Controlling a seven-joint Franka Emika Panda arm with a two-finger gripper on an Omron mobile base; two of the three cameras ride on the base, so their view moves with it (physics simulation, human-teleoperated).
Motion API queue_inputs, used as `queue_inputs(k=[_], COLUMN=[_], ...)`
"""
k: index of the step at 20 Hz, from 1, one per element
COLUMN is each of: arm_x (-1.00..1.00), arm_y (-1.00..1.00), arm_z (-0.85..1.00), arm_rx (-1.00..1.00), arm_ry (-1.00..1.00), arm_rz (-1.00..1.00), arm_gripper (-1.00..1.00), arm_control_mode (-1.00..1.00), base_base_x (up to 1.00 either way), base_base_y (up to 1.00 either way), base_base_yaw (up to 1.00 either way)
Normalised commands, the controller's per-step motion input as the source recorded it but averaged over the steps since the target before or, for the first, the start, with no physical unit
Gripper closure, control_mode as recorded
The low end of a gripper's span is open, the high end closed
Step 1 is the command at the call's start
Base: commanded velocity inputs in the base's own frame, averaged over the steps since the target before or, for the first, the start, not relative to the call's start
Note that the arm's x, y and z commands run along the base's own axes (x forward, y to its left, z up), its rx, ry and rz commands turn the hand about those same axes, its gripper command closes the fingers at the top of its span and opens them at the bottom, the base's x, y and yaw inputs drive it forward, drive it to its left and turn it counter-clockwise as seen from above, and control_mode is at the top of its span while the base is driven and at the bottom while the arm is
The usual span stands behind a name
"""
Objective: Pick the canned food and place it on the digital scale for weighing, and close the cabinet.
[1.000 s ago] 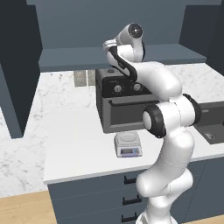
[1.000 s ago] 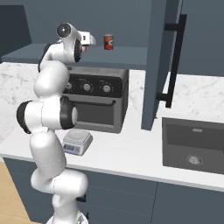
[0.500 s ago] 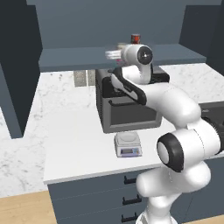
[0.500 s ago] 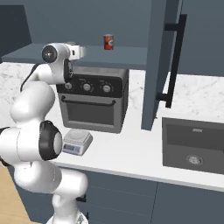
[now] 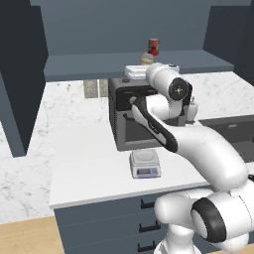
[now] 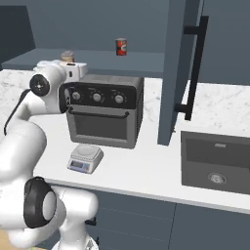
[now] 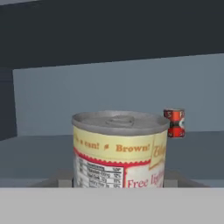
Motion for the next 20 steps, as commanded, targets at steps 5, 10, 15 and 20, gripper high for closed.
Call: queue_inputs(k=[5,10,15,20], arm_x=[-1.00,-1.00,-0.73,-0.64], arm_y=[0.00,0.00,-0.05,-0.14], arm_z=[0.25,0.00,-0.13,-0.08], arm_rx=[0.11,0.05,-0.02,0.00], arm_ry=[-0.08,-0.03,0.00,-0.04], arm_rz=[0.00,0.08,0.23,0.36], arm_gripper=[1.00,1.00,1.00,1.00], arm_control_mode=[-1.00,-1.00,-1.00,-1.00], base_base_x=[0.00,0.00,0.00,0.00], base_base_y=[0.00,0.00,0.00,0.00], base_base_yaw=[0.00,0.00,0.00,0.00])
